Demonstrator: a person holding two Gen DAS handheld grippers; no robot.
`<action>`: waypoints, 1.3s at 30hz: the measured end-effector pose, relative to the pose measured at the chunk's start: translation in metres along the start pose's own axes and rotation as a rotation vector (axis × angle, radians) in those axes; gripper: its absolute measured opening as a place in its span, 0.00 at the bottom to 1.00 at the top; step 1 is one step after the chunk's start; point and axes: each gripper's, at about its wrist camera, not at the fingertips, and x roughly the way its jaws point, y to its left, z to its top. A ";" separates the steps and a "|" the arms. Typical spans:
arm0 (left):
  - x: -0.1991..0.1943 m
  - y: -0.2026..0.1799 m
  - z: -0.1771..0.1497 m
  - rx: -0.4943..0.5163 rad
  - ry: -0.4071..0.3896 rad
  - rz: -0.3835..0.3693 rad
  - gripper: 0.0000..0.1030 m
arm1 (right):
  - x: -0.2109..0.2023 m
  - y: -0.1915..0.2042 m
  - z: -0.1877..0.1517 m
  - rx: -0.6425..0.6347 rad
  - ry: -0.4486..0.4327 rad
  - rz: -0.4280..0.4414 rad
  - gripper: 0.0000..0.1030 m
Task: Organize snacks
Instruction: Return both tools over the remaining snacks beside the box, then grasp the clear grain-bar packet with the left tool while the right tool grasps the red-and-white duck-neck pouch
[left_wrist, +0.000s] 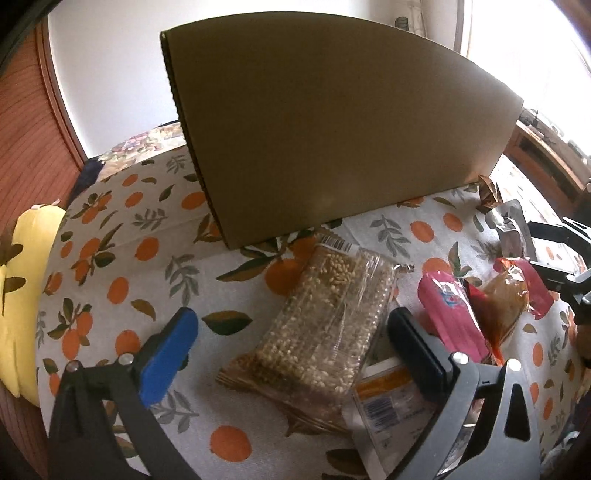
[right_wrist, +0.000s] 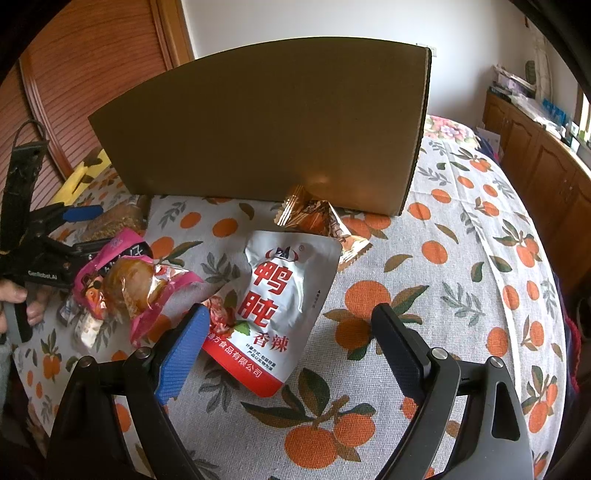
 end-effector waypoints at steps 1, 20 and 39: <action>0.001 0.002 -0.001 0.003 0.000 -0.002 1.00 | 0.001 0.001 0.000 -0.004 0.002 -0.005 0.89; -0.031 -0.021 -0.018 0.074 -0.088 -0.035 0.45 | 0.005 0.006 0.000 -0.024 0.018 -0.034 0.87; -0.067 -0.025 -0.029 0.049 -0.157 -0.083 0.42 | 0.015 0.015 0.014 -0.050 0.062 -0.069 0.56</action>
